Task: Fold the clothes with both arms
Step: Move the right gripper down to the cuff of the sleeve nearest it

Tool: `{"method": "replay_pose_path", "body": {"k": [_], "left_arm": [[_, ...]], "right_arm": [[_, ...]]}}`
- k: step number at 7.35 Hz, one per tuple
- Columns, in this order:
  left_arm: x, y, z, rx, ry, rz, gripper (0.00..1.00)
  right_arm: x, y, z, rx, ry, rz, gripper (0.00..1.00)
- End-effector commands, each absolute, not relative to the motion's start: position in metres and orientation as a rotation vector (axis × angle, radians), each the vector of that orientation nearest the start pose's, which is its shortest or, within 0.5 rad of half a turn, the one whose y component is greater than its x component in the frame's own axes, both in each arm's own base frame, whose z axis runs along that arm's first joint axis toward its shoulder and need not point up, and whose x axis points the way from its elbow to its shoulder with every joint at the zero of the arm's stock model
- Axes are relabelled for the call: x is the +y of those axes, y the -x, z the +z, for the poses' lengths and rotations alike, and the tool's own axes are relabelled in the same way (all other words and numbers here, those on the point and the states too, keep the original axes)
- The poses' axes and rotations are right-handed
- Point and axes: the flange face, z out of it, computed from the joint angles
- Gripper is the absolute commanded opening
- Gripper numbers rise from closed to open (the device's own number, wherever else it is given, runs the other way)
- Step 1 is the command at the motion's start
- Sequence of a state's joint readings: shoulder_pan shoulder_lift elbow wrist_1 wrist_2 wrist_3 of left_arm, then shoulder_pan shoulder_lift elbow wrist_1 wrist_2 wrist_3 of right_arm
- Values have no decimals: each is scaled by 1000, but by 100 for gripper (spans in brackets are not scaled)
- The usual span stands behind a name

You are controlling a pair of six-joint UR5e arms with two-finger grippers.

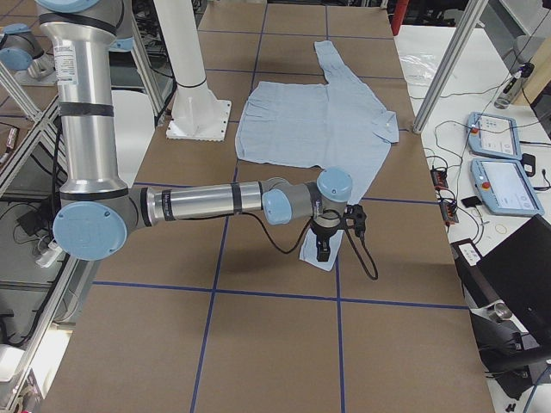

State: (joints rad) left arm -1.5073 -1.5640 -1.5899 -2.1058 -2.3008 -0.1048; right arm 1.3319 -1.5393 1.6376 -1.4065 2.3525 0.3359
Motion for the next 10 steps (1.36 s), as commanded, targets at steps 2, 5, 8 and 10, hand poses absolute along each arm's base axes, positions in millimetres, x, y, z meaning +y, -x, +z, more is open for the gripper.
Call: {"method": "replay_pose_path", "body": {"k": [2, 5, 8, 10], "left_arm": [[-528, 8, 581, 768, -462, 208, 99], [-522, 6, 586, 798, -430, 177, 100], [-522, 6, 582, 804, -428, 153, 100], [-522, 6, 582, 803, -430, 153, 100]], "right_arm": [[-521, 112, 625, -870, -3, 155, 99], [-523, 133, 647, -784, -5, 235, 82], [-557, 146, 664, -768, 30, 246, 78], [-553, 145, 683, -763, 33, 243, 73]]}}
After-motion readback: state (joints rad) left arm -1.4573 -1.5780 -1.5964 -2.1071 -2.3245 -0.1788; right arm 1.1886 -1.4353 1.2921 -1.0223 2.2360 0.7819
